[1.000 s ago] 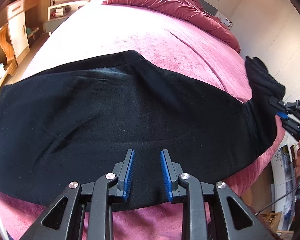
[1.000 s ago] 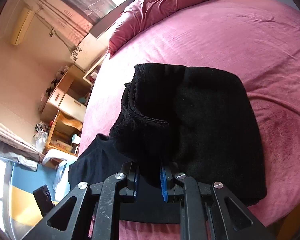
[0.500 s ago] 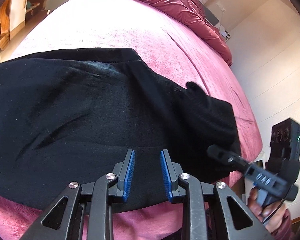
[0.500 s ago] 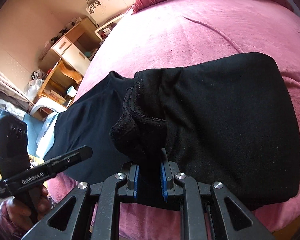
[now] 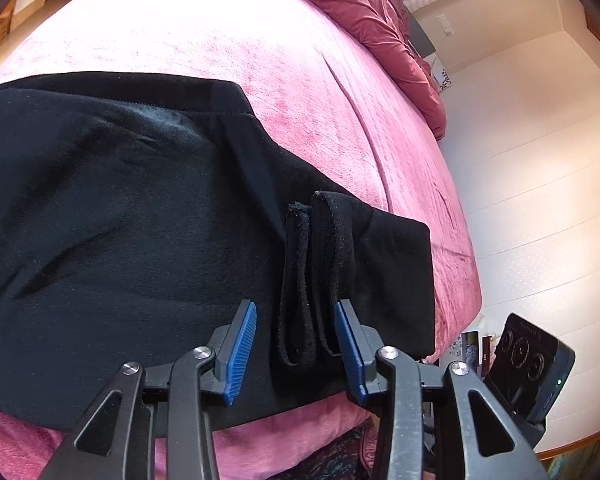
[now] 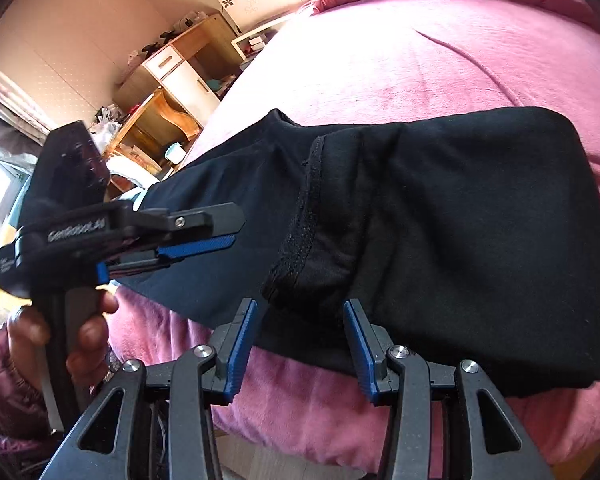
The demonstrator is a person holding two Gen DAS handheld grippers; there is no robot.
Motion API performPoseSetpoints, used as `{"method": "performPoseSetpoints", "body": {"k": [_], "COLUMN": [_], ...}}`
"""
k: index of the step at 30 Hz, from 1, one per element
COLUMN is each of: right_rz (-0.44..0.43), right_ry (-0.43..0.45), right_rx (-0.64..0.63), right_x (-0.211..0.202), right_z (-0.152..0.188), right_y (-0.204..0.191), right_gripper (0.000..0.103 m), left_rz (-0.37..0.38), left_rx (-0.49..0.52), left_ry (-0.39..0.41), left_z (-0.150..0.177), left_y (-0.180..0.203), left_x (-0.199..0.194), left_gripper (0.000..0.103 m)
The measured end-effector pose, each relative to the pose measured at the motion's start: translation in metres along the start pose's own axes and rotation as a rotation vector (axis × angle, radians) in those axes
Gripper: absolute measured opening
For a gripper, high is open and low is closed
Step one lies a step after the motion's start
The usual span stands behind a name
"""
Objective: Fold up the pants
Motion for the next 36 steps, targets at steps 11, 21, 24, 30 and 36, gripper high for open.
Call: {"method": "performPoseSetpoints", "body": {"k": [11,21,24,30,36], "right_rz": [0.212,0.381,0.398,0.485,0.472], "right_ry": [0.070,0.069,0.077,0.110,0.084], "right_rx": [0.128,0.272,0.252,0.154,0.111], "right_x": [-0.078,-0.104,-0.091,-0.073,-0.057], "right_z": [0.030,0.061,0.055,0.039,0.036], "right_y": [0.068,0.135,0.136,0.131,0.127], "right_gripper": [0.046,0.048,0.051,0.054,0.020], "left_rz": [-0.017,-0.126,-0.076,0.038,-0.079], "left_rx": [0.060,0.117,0.122,0.125,0.171], "left_ry": [-0.059,-0.122,-0.092,0.023,-0.004], "left_z": [0.004,0.018,0.014,-0.006,0.001], "left_y": [0.030,0.032,0.034,0.042,0.012], "left_x": [0.026,0.061,0.050,0.002,0.002], "left_gripper": [0.049,0.022,0.018,0.017,0.017]}}
Point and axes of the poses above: each gripper's, at about its wrist camera, not at the fingertips, and x roughly the way its jaws point, y to its right, z to its underside, the point moved 3 cm from there along x, roughly the way its jaws point, and after that the axes turned 13 degrees about y, right-handed, at the moved point
